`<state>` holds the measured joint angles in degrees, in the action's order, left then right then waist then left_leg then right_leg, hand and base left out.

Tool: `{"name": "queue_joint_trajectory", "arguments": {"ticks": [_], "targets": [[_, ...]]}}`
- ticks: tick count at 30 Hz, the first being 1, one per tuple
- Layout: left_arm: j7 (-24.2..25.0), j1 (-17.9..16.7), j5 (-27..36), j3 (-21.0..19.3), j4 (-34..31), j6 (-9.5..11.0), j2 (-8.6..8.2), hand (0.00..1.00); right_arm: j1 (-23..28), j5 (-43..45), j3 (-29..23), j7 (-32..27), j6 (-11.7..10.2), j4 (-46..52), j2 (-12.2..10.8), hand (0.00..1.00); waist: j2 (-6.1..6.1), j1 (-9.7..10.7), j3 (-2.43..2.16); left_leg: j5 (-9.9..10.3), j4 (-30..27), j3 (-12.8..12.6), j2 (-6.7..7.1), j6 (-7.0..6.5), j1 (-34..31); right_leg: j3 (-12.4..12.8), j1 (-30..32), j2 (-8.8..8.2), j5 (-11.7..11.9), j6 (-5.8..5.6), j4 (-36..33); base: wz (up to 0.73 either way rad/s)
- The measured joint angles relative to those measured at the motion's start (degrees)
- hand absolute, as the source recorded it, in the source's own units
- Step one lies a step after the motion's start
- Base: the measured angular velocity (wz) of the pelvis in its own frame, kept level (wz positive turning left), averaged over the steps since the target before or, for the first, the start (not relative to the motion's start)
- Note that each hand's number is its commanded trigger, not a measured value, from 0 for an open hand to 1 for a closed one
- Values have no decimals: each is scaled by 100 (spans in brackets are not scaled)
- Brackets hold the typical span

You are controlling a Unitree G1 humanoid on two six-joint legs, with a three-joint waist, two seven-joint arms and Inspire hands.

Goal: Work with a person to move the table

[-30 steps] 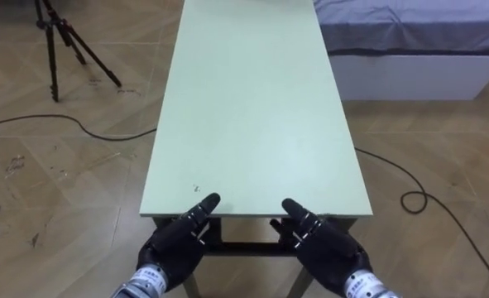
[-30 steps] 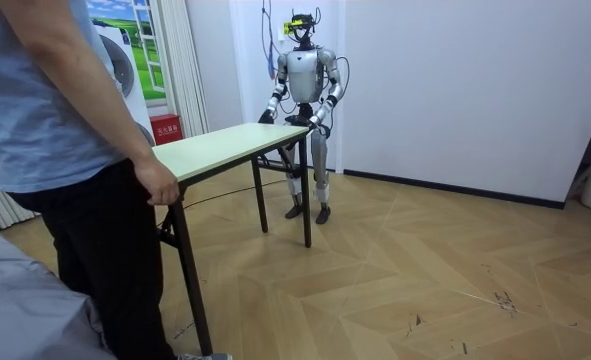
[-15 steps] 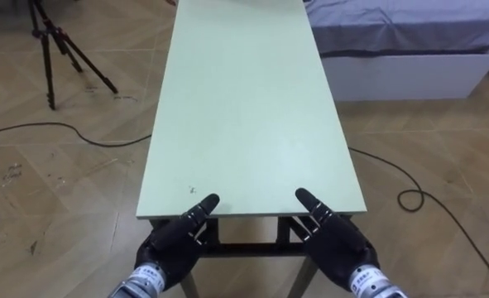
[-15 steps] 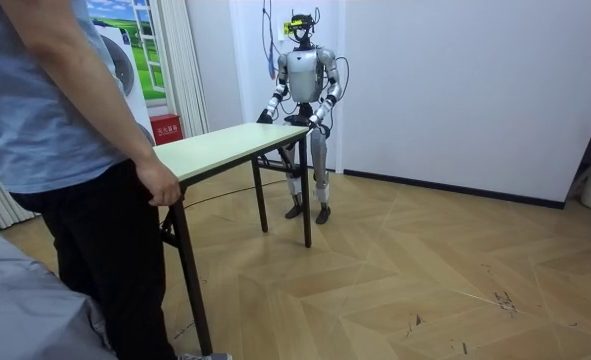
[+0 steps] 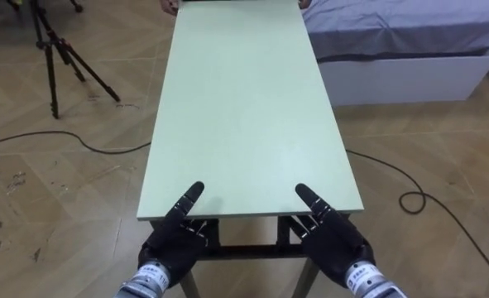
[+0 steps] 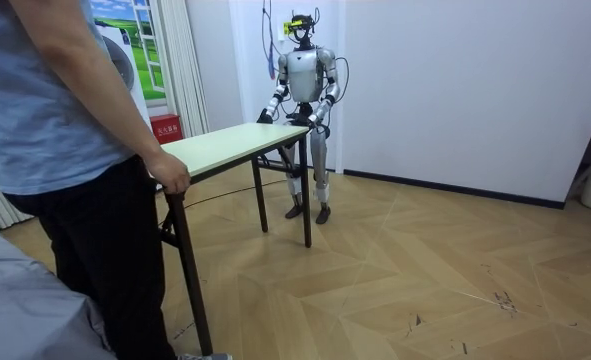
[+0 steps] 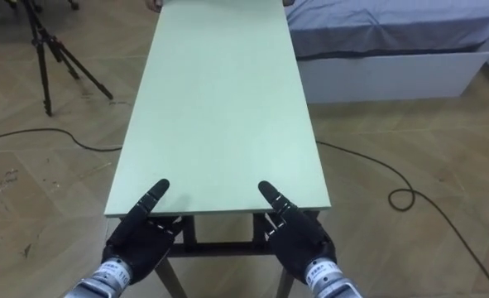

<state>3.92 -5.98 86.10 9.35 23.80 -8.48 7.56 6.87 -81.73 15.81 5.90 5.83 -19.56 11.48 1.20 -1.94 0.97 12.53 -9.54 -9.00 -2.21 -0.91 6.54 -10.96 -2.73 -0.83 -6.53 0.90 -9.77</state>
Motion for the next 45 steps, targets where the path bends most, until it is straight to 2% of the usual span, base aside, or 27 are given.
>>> {"name": "queue_joint_trajectory", "arguments": {"ticks": [9, 13, 17, 18, 19, 20, 28, 32, 37, 40, 45], "targets": [[0, 0, -8, -29, -2, 56, -34, 0, -20, 1, -83, -113, -159, 6, -289, 0, -5, 7, 4, -15, -16, -2, -6, 9, -44, 10, 96, 6, -2, 11, -8, 0], [0, 7, -15, -34, -2, 80, -52, 0, -29, 1, -93, -139, -200, 7, -325, 0, -6, 7, 4, -15, -23, -4, -3, 8, -60, 6, 116, -1, -2, 11, -26, 0], [-1, 32, -76, -93, -13, 146, -139, 0, -53, -184, -145, -141, -231, 9, -437, 0, -5, 6, 5, -15, -42, -1, -3, 7, -143, 11, 187, -6, -10, 21, -67, 0], [-4, 32, -74, -143, -16, 153, -188, 60, -53, -260, -144, -141, -232, 19, -445, 0, -6, 6, 6, -15, -39, -1, -2, 7, -147, 9, 196, -7, -16, 25, -74, 0], [-9, 32, -74, -147, -19, 166, -206, 98, -54, -348, -144, -141, -233, 22, -450, 0, -6, 6, 6, -15, -39, 1, -2, 7, -155, 5, 202, -8, -19, 25, -76, 0], [-55, 32, -74, -147, -55, 211, -248, 100, -60, -506, -145, -142, -249, 39, -453, 100, -7, 7, 6, -16, -52, 7, -2, 8, -195, -1, 230, -8, -19, 25, -77, 0], [-362, 85, -30, -144, -113, 401, -377, 100, -123, -944, -145, -212, -305, 49, -543, 100, -15, 43, 13, -20, -86, 7, -2, 10, -195, 1, 237, -8, -18, 26, -76, 0], [-372, 127, -69, -111, -113, 401, -444, 100, -300, -949, -145, -658, -412, -141, -563, 100, 0, -19, 72, -20, -82, 28, 1, 10, -222, -2, 254, -6, -22, 24, -57, 4], [-372, 119, -51, -35, -146, 394, -457, 100, -325, -976, -144, -779, -523, -206, -663, 100, 10, -24, 74, -23, -83, 52, -2, 15, -271, -26, 263, 10, -22, 25, 4, 4], [-374, 118, -165, -9, -138, 395, -464, 100, -326, -811, -137, -785, -679, -240, -717, 100, 12, -41, 75, -23, -45, 66, -10, 15, -228, -21, 239, 8, -22, 25, -1, -1], [-409, 128, -261, 0, -118, 401, -463, 100, -326, -794, -134, -798, -735, -281, -755, 100, 7, -40, 78, -22, -6, 67, 5, 14, -197, -32, 211, -9, -21, 18, 5, 0]]}}
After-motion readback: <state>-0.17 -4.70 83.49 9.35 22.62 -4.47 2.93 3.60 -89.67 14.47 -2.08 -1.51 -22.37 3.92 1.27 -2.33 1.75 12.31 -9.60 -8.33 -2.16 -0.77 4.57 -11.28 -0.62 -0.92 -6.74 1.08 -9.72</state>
